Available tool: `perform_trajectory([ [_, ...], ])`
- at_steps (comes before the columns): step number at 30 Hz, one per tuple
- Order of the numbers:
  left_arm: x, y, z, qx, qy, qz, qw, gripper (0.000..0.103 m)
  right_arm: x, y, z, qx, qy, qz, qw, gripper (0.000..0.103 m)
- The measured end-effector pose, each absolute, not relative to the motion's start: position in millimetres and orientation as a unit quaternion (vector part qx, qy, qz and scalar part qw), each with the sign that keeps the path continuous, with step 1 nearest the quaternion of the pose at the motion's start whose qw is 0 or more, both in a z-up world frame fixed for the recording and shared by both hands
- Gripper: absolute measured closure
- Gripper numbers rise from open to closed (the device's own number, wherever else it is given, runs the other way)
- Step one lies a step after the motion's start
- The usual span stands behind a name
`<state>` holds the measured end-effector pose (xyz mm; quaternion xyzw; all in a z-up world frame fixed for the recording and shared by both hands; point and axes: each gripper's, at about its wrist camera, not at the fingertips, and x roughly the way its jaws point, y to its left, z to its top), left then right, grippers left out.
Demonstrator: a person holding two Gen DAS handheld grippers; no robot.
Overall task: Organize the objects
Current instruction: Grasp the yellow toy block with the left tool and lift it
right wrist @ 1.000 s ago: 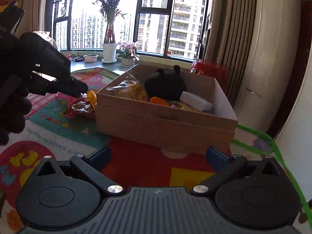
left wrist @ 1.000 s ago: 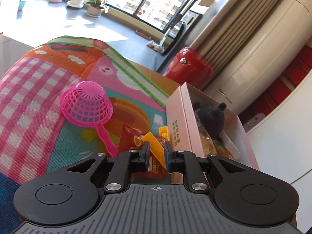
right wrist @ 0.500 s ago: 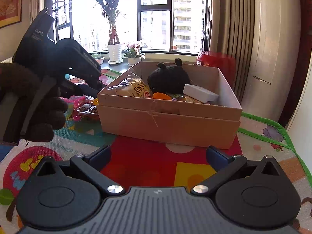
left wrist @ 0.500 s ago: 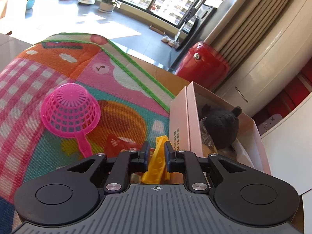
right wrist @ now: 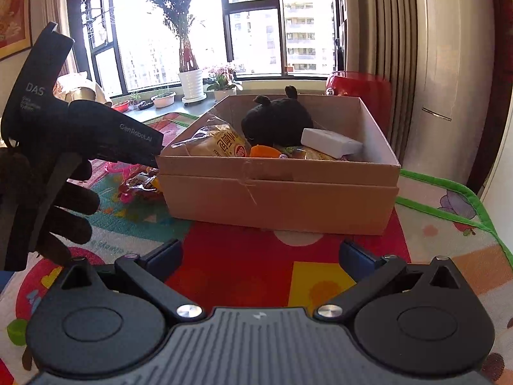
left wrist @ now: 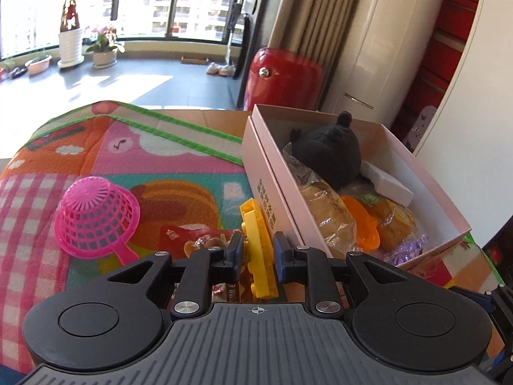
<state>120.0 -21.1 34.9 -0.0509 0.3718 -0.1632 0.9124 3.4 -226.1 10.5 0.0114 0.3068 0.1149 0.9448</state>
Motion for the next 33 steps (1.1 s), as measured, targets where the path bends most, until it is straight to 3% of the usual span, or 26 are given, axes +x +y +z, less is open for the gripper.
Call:
perform_trajectory([
  [5, 123, -15, 31, -0.076, 0.379, -0.172, 0.906, 0.077, 4, -226, 11, 0.013, 0.308, 0.112, 0.945, 0.0],
  [8, 125, -11, 30, -0.092, 0.387, -0.181, 0.899, 0.087, 4, -226, 10, 0.012, 0.309, 0.111, 0.944, 0.0],
  [10, 127, -8, 28, -0.103, 0.391, -0.184, 0.896, 0.086, 4, -226, 10, 0.012, 0.308, 0.111, 0.945, 0.0],
  [20, 115, -6, 31, -0.069, 0.383, -0.181, 0.903, 0.089, 6, -225, 9, 0.011, 0.313, 0.107, 0.944, 0.0],
  [29, 57, 30, 44, -0.048, 0.363, -0.173, 0.914, 0.089, 8, -222, 8, 0.003, 0.324, 0.104, 0.94, 0.0],
  [33, 31, 74, 45, -0.09, 0.355, -0.125, 0.922, 0.089, 5, -212, 9, -0.022, 0.328, 0.107, 0.938, 0.0],
])
